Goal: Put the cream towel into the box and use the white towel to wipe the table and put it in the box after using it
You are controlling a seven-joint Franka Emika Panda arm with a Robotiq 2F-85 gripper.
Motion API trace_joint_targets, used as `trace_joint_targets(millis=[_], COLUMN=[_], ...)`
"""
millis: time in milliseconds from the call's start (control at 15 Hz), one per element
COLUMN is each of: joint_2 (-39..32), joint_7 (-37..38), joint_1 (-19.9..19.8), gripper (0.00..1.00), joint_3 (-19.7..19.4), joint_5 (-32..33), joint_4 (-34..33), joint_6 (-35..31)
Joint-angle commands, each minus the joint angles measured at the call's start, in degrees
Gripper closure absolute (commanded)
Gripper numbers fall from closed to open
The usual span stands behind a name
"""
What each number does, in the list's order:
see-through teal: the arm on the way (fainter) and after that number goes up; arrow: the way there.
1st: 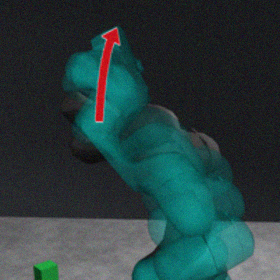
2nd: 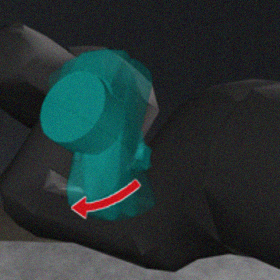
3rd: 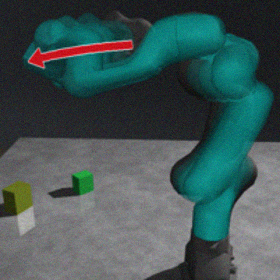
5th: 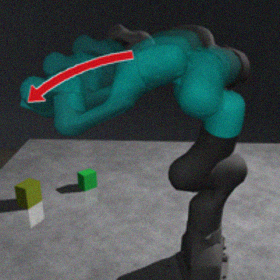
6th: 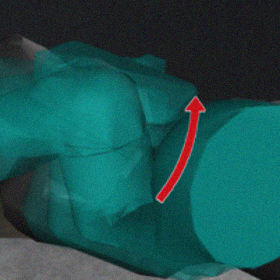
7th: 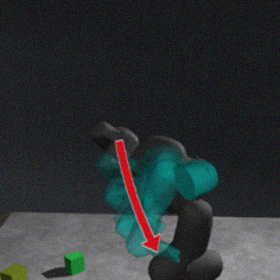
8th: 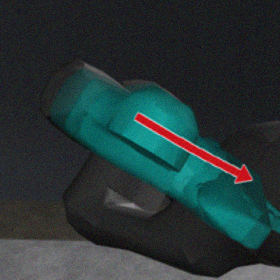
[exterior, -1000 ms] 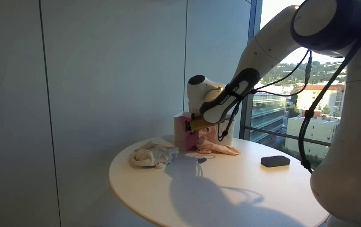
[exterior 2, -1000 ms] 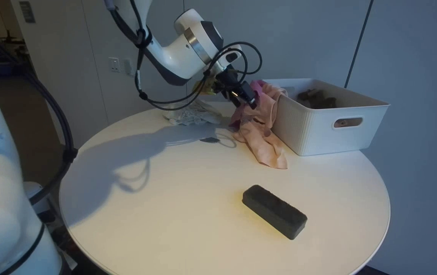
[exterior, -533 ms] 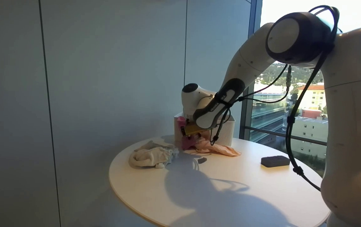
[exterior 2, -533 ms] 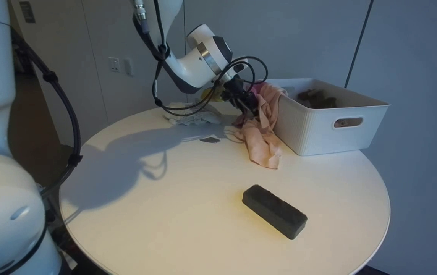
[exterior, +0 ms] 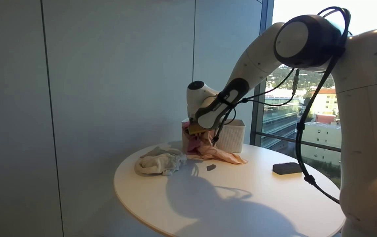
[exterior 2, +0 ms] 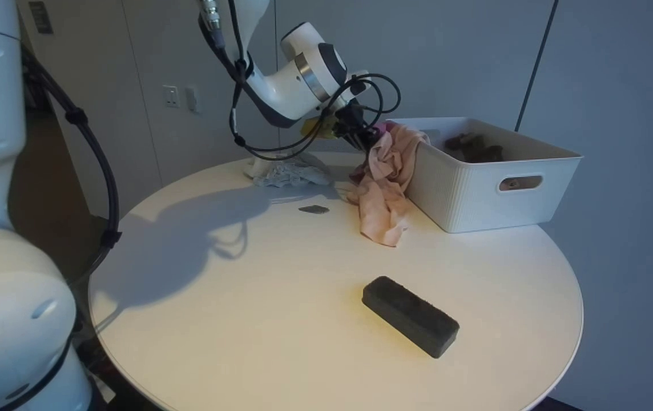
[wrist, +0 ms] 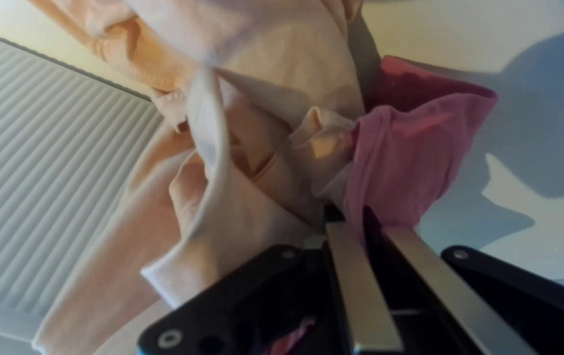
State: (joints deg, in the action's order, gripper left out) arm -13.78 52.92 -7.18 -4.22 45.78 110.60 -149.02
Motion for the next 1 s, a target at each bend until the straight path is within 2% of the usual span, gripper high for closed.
trace_joint_targets(millis=[0,267,467,533,667,800,933], joint_2=[-0.94,0.51,6.42,9.46,13.5,18.87,24.13], joint_7=[-1.61,-1.02,-1.76,-0.35,2.52,5.71,5.37], joint_1=[2.37,4.15,6.38,6.43,8.58,10.43,11.67], gripper=[0.92,0.89,0.9,0.91,0.91,0.9,0.9], joint_3=[-2.35,-2.78,-1.44,0.03,-0.18,0.84,2.82], joint_5=[-1.75,-1.84,-1.28,1.62,9.07,17.45,22.26], joint_4=[-1.24,2.57,10.41,13.35,15.81,17.34,18.55], joint_6=[-1.24,-2.08,-6.32,-7.92,-9.91,-6.27,-2.58])
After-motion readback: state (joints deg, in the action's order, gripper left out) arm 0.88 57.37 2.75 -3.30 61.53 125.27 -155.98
